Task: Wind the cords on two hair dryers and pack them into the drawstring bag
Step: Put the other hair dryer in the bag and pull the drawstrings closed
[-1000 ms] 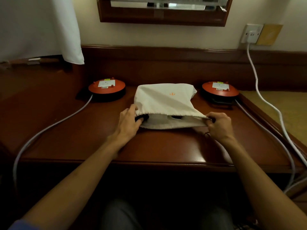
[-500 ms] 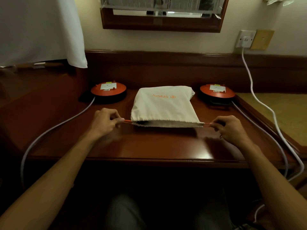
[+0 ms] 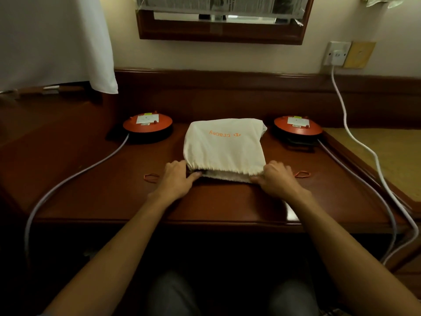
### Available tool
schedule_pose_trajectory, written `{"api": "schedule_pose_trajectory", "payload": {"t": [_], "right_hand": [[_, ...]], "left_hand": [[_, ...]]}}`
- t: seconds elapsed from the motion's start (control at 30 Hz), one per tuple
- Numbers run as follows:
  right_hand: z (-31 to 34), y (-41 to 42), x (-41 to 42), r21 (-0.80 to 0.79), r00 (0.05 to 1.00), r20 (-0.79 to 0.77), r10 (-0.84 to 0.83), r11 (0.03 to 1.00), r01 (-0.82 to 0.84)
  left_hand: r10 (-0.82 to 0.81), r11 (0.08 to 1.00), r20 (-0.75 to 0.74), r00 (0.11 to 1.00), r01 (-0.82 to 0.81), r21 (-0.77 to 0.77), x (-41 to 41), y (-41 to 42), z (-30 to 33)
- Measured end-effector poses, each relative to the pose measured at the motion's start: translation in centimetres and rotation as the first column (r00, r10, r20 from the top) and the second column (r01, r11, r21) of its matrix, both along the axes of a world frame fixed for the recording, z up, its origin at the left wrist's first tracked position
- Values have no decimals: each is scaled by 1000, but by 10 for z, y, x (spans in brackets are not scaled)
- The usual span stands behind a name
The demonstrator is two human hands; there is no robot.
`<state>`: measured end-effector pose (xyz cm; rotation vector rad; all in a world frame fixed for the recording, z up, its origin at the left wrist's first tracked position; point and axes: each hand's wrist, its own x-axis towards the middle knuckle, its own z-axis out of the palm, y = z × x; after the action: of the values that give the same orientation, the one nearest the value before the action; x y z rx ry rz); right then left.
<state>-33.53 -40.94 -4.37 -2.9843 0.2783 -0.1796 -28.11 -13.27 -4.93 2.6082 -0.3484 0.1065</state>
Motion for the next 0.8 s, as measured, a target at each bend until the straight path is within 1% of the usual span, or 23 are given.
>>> {"api": "schedule_pose_trajectory", "payload": {"t": [0.07, 0.13, 0.17, 0.23, 0.3, 0.37, 0.47, 0.57, 0.6, 0.67, 0.73, 0.8], "right_hand": [[-5, 0, 5, 154, 997, 10, -73, 985, 71], [-7, -2, 9, 319, 990, 10, -137, 939, 127], [-6, -3, 10, 377, 989, -14, -148, 915, 143], [1, -4, 9, 441, 988, -64, -143, 884, 156], [20, -5, 4, 454, 988, -88, -124, 878, 150], [48, -5, 3, 438, 993, -78, -83, 892, 109], [103, -5, 10, 422, 999, 7, -41, 906, 34], [158, -9, 28, 440, 987, 147, -66, 898, -6], [174, -12, 38, 466, 979, 187, -79, 884, -18], [206, -19, 57, 490, 965, 245, -89, 870, -44], [236, -27, 74, 443, 966, 255, -51, 894, -70], [261, -31, 88, 366, 967, 252, 26, 923, -120]], "left_hand": [[14, 994, 6, 1000, -13, -105, 3, -5, -3], [22, 986, -48, 999, -30, -166, 4, -6, -2], [31, 985, -67, 997, -42, -167, 6, -6, -2], [86, 992, -30, 996, -88, -94, 8, -5, 4], [135, 990, 69, 988, -138, 31, 7, -6, 18], [138, 979, 152, 979, -158, 130, 9, -7, 42], [119, 968, 239, 964, -166, 189, 22, -9, 98], [118, 973, 267, 957, -164, 161, 50, -11, 163], [111, 979, 253, 961, -149, 136, 61, -12, 182], [62, 997, 210, 976, -72, 39, 84, -14, 217], [7, 999, 189, 982, 0, -35, 107, -18, 243], [-1, 998, 194, 981, 14, -63, 127, -21, 262]]}}
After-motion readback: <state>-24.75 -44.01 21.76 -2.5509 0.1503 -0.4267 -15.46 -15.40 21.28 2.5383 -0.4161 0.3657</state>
